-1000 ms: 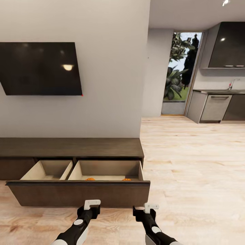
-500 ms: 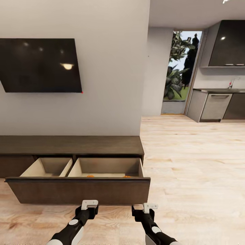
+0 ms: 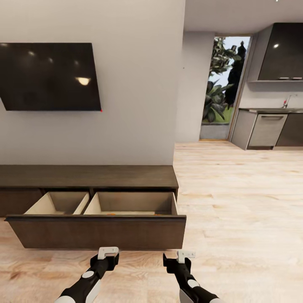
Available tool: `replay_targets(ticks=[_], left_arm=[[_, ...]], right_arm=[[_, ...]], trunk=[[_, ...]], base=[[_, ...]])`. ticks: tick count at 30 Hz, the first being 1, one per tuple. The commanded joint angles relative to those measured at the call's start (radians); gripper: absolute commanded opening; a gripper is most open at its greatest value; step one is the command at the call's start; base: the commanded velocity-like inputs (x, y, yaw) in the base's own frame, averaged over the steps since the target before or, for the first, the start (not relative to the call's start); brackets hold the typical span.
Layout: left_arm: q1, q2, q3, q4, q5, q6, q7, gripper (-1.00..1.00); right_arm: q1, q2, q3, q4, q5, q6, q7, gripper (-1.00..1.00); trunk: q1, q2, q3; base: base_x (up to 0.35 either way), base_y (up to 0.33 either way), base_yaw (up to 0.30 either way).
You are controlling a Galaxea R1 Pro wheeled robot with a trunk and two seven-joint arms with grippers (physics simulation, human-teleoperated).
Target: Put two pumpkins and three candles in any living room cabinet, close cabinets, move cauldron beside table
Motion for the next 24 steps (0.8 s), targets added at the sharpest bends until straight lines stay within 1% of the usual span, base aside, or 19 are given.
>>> replay_targets(ticks=[1, 3, 7, 17, 24], left_arm=[[0.000, 0.003, 0.001, -0.001, 0.000, 0.001, 0.001, 1.00], [0.000, 0.006, 0.002, -0.003, 0.000, 0.002, 0.002, 1.00], [-0.001, 0.012, 0.004, -0.005, 0.001, 0.001, 0.006, 1.00], [-0.001, 0.012, 0.003, -0.006, 0.001, 0.000, 0.010, 1.00], [-0.001, 0.012, 0.003, -0.006, 0.002, -0.002, 0.011, 1.00]], right_arm=[[0.000, 0.000, 0.001, -0.002, 0.003, 0.004, 0.001, 1.00], [-0.001, 0.000, 0.001, -0.011, 0.007, 0.008, 0.002, 1.00], [-0.003, 0.000, 0.001, -0.080, 0.011, 0.017, 0.000, 1.00], [-0.003, 0.000, 0.004, -0.091, 0.015, 0.021, 0.006, 1.00], [-0.003, 0.000, 0.004, -0.094, 0.015, 0.026, 0.007, 1.00]], trunk=[[0.004, -0.007, -0.003], [0.012, -0.021, -0.009], [0.027, -0.049, -0.022], [0.065, -0.119, -0.053], [0.065, -0.119, -0.053]], base=[[0.000, 0.000, 0.000], [0.000, 0.000, 0.000], [0.000, 0.000, 0.000], [0.000, 0.000, 0.000], [0.000, 0.000, 0.000]])
